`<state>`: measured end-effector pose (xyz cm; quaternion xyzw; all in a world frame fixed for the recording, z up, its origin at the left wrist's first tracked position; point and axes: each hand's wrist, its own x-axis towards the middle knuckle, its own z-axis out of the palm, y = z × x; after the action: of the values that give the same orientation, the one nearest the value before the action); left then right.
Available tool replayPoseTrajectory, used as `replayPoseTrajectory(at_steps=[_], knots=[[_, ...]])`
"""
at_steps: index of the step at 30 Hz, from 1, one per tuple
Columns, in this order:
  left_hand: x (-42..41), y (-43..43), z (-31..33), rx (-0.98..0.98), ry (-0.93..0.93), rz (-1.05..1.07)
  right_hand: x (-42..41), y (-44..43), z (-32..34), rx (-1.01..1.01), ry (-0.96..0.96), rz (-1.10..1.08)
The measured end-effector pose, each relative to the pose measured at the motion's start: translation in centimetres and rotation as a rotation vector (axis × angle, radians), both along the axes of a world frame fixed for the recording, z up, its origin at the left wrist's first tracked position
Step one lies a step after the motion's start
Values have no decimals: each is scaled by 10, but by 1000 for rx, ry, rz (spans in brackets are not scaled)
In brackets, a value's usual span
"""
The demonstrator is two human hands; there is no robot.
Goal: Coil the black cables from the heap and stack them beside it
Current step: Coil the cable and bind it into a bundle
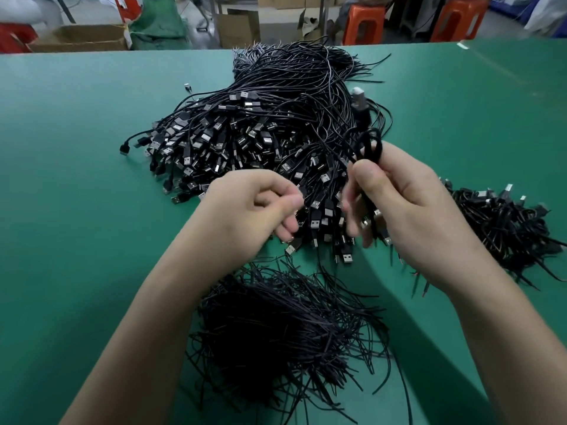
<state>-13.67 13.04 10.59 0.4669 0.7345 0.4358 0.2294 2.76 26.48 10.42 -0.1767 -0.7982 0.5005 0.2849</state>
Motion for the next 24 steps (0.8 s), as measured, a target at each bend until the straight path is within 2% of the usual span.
replayPoseTrajectory(at_steps=[8, 13, 18, 24], knots=[[1, -2, 2, 163, -227, -31, -13, -20, -9, 65, -137, 37], [-1, -1, 0, 164, -268, -96, -15, -21, -9, 26, -152, 11], [0, 0, -4, 188, -528, -177, -13, -14, -11, -40, -146, -50], [3, 7, -13, 296, -373, -189, -9, -16, -7, -228, -131, 45]])
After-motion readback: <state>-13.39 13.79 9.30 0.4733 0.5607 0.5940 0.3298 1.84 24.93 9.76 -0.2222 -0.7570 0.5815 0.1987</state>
